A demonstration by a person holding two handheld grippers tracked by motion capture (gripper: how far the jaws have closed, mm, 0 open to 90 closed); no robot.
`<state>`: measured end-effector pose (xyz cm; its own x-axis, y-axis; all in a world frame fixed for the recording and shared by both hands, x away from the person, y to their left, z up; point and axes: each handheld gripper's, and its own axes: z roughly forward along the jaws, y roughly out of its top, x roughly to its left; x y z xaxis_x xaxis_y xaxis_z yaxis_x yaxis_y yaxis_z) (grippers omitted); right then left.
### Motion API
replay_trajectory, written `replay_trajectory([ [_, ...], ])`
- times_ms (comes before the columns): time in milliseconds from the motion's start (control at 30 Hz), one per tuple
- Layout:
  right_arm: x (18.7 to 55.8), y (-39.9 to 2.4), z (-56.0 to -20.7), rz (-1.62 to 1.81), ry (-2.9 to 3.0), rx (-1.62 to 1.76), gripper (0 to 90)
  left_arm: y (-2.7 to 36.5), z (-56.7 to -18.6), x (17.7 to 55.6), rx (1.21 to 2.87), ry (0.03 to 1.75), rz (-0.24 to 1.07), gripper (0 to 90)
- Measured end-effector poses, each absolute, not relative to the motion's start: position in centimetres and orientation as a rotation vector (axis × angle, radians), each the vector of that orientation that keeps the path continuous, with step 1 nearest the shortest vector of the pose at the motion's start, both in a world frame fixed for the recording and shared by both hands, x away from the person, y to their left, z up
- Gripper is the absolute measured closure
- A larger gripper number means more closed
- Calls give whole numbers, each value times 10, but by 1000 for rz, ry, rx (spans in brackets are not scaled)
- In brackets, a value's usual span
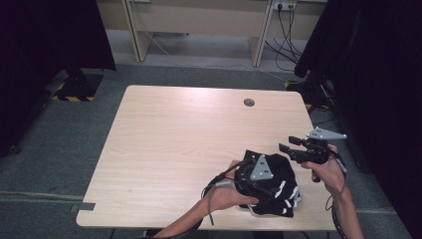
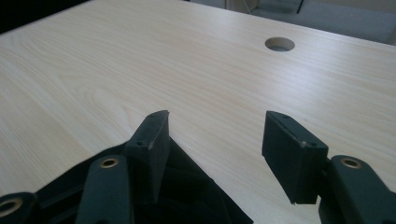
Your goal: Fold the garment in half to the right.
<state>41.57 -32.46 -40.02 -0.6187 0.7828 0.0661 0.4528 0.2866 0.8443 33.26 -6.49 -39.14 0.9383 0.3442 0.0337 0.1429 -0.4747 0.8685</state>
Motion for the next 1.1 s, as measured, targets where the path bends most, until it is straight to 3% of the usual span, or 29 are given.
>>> replay_trajectory([
  [333, 411, -313, -421, 1068, 2322, 1200, 412, -35, -445, 356, 2181, 599, 257, 239],
  [400, 409, -309, -423, 1013, 2345, 1187, 507, -38, -455, 361, 2202, 630, 263, 233],
  [533, 412, -307, -433, 857, 2450, 1103, 787, -41, -468, 360, 2248, 640, 253, 207],
  [600, 416, -311, -435, 821, 2465, 1067, 839, -41, -472, 359, 2238, 660, 253, 208],
  [800, 401, -327, -414, 932, 2313, 1052, 849, -39, -473, 355, 2231, 692, 253, 241],
  [1000, 397, -349, -461, 800, 2381, 1144, 837, -41, -472, 354, 2239, 701, 264, 253],
  [1100, 398, -351, -464, 857, 2357, 1153, 829, -41, -471, 354, 2249, 697, 267, 251],
])
